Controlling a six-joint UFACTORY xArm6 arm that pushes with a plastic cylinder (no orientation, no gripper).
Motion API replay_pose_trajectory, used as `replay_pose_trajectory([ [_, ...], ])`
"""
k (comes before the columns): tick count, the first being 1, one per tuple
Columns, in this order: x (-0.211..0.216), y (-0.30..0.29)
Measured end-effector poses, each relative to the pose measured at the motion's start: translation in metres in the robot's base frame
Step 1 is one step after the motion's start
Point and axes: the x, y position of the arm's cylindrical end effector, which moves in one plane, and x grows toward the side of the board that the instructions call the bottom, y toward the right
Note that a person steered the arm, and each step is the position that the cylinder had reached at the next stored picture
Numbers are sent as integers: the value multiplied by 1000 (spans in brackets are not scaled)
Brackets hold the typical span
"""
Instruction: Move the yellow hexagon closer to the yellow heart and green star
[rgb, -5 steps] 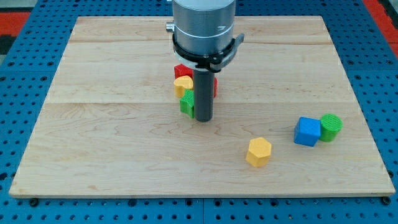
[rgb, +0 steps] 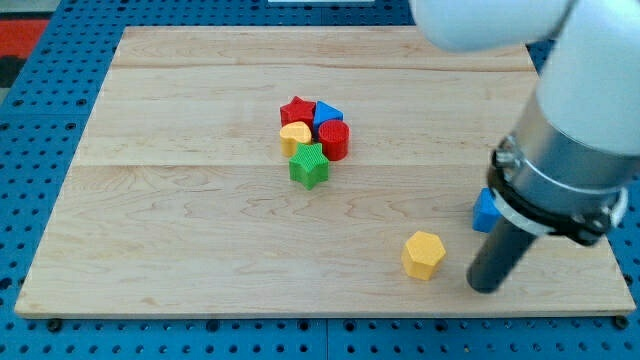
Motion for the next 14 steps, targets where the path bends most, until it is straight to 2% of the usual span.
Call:
replay_pose_trajectory([
  [2,-14,-70],
  [4,-64,-126],
  [5,-74,-147],
  [7,-34,-150],
  [9,-79,-207],
  [11,-105,-215],
  [14,-114,-237],
])
